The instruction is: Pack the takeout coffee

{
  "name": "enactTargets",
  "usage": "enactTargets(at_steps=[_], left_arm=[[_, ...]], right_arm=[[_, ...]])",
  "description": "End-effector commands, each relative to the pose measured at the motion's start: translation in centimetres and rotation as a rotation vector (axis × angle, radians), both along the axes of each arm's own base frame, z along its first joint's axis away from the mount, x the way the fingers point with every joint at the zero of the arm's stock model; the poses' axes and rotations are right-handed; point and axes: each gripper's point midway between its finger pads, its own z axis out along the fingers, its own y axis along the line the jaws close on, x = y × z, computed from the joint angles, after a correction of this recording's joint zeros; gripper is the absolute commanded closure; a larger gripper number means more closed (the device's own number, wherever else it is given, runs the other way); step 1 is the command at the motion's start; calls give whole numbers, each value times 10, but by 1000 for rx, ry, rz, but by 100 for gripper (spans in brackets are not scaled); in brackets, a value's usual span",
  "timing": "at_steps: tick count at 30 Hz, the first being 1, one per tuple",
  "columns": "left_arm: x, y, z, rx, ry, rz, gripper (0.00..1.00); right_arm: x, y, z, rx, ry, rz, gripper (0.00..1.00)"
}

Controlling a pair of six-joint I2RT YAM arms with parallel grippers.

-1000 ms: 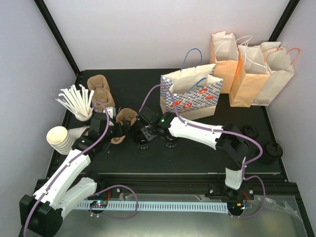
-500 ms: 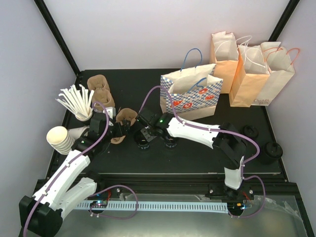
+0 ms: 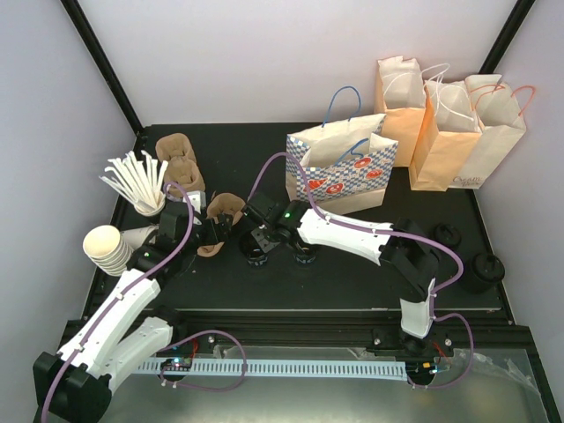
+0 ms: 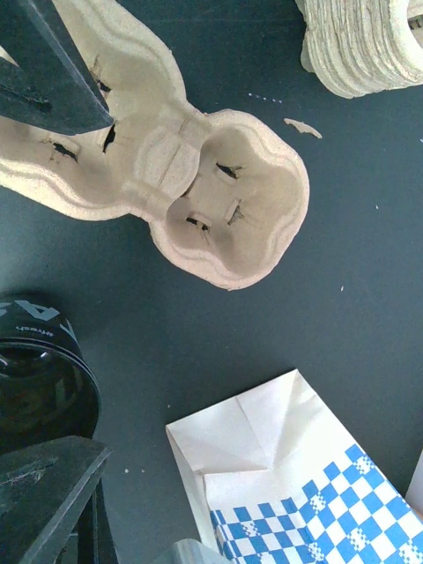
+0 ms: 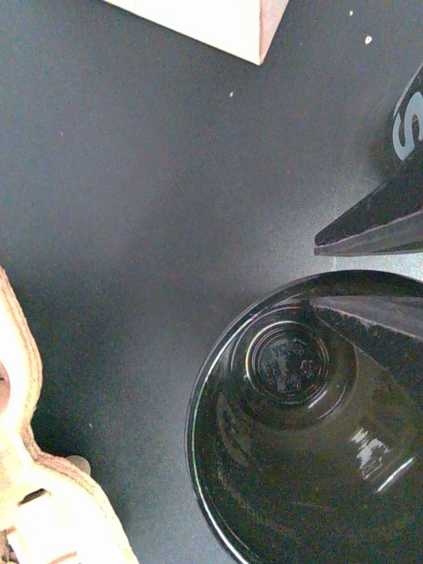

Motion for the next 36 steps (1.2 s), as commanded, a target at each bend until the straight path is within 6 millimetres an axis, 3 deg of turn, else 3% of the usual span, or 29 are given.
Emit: enactTargets(at_steps=[1, 9, 13, 17, 20, 26, 31, 36], left_arm=[[-1, -1, 6, -5, -14, -16, 4], [-1, -2, 7, -10, -16, -20, 4], [-1, -2, 6, -9, -14, -20, 4], [-1, -3, 6, -12, -14, -24, 4], [-1, -2, 6, -12, -13, -23, 4], [-2, -3, 6, -14, -12, -28, 4], [-2, -3, 8, -14, -14, -27, 4], [-3, -2, 12, -13, -21, -27, 4]], right_arm=[[4, 4, 14, 12, -32, -2, 83], [5, 3, 17, 13, -39, -4, 83], [5, 3, 19, 7, -50, -4, 91], [4, 2, 20, -13, -67, -4, 89], [3, 2, 20, -16, -70, -3, 98], [3, 3, 24, -9, -78, -3, 99], [2, 6, 33, 21, -78, -3, 99], [3, 4, 58, 60, -106, -12, 99]])
